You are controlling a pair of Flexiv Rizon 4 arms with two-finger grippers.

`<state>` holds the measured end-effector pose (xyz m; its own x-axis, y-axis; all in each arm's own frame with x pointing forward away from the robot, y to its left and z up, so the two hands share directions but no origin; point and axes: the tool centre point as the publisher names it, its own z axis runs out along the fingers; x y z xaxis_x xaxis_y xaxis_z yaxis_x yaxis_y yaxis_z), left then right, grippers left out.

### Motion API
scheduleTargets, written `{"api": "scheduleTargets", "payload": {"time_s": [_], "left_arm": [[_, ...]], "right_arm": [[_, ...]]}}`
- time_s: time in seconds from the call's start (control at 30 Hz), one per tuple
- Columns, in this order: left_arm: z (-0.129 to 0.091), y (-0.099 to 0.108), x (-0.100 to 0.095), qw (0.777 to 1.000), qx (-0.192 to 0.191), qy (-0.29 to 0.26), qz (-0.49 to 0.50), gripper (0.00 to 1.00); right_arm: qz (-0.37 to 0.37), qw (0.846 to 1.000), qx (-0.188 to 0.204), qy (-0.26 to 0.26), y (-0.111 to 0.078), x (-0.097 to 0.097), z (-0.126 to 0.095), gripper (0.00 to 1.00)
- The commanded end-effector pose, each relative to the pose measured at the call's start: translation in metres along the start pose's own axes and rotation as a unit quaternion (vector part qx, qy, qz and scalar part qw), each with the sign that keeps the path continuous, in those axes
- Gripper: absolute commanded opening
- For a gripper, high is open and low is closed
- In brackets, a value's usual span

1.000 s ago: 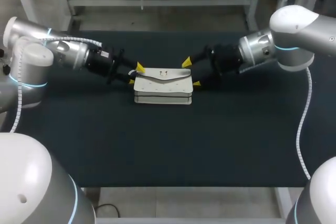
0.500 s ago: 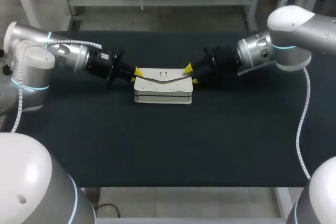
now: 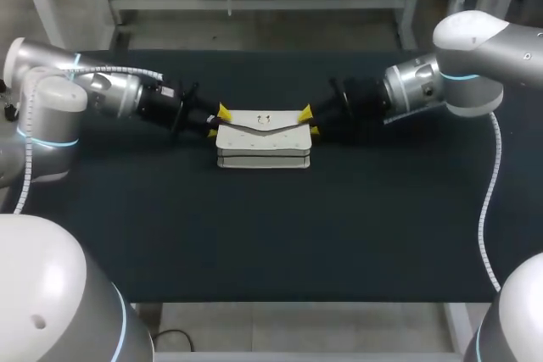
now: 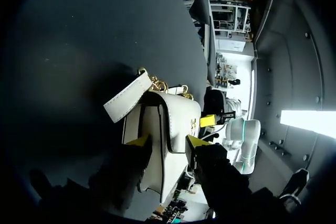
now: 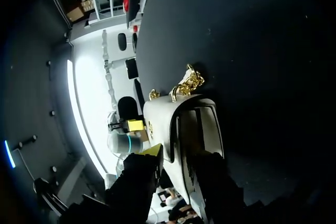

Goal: Pick up the bag, open it, inspect its contents, close it, and place it on the opposite side

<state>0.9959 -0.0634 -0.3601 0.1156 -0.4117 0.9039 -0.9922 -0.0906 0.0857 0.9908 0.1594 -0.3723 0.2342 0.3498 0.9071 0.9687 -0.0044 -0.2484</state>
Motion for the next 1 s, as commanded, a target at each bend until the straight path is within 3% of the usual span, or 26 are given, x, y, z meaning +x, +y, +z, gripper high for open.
{"api": "scheduleTargets", "payload": {"time_s": [0.03, 0.07, 0.13, 0.2, 0.23, 0.63, 0.67, 0.7, 0.73, 0.77, 1.0], "left_arm": [[-0.001, 0.004, -0.001, 1.000, 0.007, 0.002, 0.000, 0.24], [-0.001, 0.003, -0.002, 1.000, 0.008, 0.002, 0.000, 0.04], [0.000, 0.002, -0.004, 1.000, 0.008, 0.003, -0.003, 0.00], [0.001, 0.002, -0.005, 1.000, 0.007, 0.003, -0.005, 0.00], [0.001, 0.002, -0.006, 1.000, 0.007, 0.003, -0.005, 0.00], [-0.004, 0.005, -0.005, 1.000, 0.009, 0.002, -0.003, 0.00], [-0.005, 0.006, -0.003, 1.000, 0.011, 0.002, 0.001, 0.47], [-0.007, 0.008, -0.001, 1.000, 0.011, 0.002, 0.003, 1.00], [-0.009, 0.009, 0.001, 1.000, 0.012, 0.001, 0.006, 1.00], [-0.010, 0.011, 0.003, 1.000, 0.014, 0.001, 0.008, 1.00], [-0.027, 0.017, 0.012, 1.000, 0.006, 0.016, 0.018, 1.00]], "right_arm": [[-0.002, 1.000, -0.001, 0.001, -0.001, 0.000, 0.002, 0.58], [-0.002, 1.000, -0.001, 0.001, -0.001, -0.001, 0.002, 0.49], [-0.002, 1.000, -0.001, 0.003, -0.001, -0.001, 0.003, 0.35], [0.000, 1.000, 0.000, 0.003, -0.001, -0.002, 0.004, 0.07], [0.000, 1.000, 0.000, 0.003, -0.001, -0.003, 0.005, 0.00], [-0.002, 1.000, -0.003, 0.001, -0.005, -0.002, 0.004, 0.00], [-0.004, 1.000, -0.005, 0.001, -0.006, -0.001, 0.002, 0.00], [-0.005, 1.000, -0.006, 0.001, -0.007, 0.001, 0.001, 0.40], [-0.007, 1.000, -0.009, 0.000, -0.008, 0.002, -0.001, 0.84], [-0.008, 1.000, -0.010, -0.002, -0.009, 0.004, -0.002, 1.00], [-0.014, 1.000, -0.025, -0.009, -0.020, 0.010, -0.015, 1.00]]}}
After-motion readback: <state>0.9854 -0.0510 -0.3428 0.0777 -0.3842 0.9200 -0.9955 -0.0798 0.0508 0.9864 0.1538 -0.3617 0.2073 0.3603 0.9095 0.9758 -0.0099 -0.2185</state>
